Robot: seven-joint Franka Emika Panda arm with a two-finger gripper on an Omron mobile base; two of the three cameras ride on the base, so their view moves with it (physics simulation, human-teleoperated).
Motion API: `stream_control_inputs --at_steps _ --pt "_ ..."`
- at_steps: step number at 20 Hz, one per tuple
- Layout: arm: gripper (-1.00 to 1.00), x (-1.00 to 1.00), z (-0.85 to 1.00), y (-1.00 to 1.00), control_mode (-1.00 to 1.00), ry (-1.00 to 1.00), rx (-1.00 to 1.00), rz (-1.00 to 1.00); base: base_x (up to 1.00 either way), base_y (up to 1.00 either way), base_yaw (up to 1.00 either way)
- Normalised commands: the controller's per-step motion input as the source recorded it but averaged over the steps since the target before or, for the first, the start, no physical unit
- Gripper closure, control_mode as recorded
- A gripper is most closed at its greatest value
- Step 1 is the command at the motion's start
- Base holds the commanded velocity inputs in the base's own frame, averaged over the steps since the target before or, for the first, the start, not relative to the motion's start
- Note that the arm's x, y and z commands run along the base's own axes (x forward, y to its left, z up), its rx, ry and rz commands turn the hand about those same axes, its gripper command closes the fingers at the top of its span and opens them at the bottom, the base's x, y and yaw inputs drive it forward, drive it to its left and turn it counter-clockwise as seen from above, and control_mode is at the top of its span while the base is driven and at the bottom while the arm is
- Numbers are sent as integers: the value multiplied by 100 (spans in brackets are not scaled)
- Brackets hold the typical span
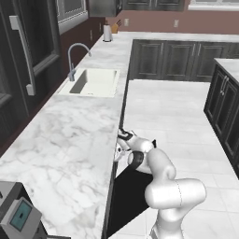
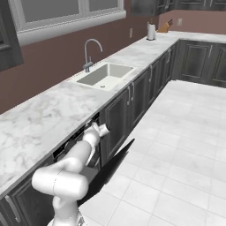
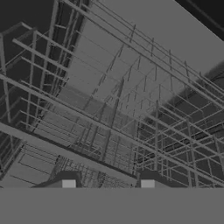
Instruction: Open the dishwasher door and pull out the top rack.
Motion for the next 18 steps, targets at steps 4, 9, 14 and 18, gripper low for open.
stream_control_inputs --at_steps 4,9,14,18 --pt "100 -61 -80 -46 -100 13 -10 -17 0 0 0" --pt "100 -70 -77 -65 -100 10 -7 -16 0 0 0" --pt "100 -71 -63 -72 -100 6 -7 -17 0 0 0" --pt "100 -72 -58 -75 -100 2 -9 -18 0 0 0"
